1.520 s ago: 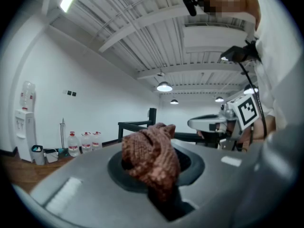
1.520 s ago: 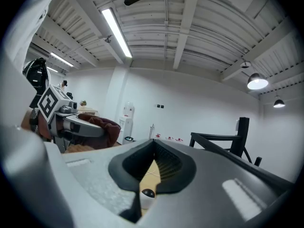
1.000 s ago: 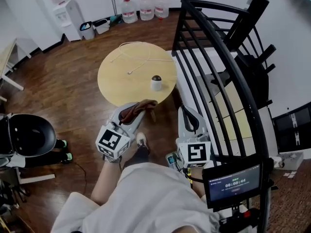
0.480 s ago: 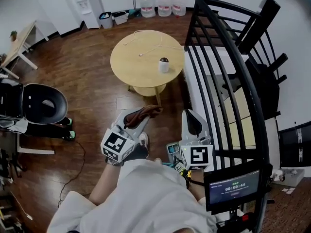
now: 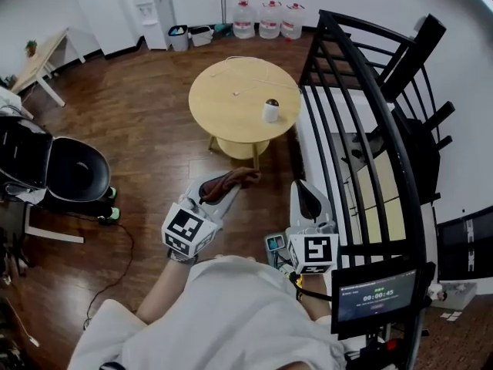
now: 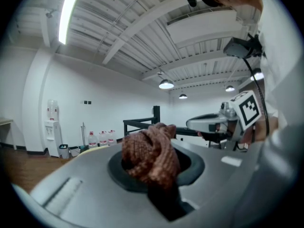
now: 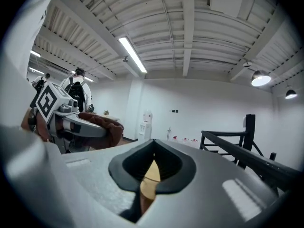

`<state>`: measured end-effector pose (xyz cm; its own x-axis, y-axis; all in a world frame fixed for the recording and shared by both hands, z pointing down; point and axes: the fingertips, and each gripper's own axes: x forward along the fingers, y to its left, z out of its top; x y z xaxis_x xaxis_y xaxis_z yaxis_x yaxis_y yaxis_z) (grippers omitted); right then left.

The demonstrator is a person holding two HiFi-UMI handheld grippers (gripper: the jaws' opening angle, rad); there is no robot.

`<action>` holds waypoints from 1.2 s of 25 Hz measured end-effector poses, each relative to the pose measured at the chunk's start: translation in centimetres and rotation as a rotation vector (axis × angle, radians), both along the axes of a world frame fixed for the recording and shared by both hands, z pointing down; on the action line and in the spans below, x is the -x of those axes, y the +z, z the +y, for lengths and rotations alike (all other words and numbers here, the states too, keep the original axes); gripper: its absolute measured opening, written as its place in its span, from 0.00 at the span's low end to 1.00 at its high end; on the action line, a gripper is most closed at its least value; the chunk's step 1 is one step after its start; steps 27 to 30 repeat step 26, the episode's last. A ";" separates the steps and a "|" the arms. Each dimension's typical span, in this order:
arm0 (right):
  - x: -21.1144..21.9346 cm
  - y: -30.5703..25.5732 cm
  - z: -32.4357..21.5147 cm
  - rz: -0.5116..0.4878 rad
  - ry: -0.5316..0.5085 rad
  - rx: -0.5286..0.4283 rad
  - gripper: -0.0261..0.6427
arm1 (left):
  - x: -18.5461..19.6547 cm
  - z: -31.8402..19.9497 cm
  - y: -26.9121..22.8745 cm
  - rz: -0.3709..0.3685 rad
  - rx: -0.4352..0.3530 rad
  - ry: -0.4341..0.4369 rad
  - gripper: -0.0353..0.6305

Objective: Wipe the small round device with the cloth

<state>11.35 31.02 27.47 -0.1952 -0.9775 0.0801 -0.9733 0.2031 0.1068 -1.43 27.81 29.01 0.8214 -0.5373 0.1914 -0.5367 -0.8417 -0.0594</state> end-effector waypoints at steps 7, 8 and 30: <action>2.3 -0.5 0.6 0.045 -0.010 -0.003 0.04 | 2.6 1.0 0.4 0.046 0.027 0.003 0.19; 2.5 -0.5 0.8 0.039 -0.013 -0.004 0.04 | 2.7 1.3 0.3 0.050 0.025 0.010 0.19; 4.6 -1.0 0.6 0.055 -0.079 -0.022 0.04 | 2.6 2.2 -0.6 0.057 0.000 0.038 0.19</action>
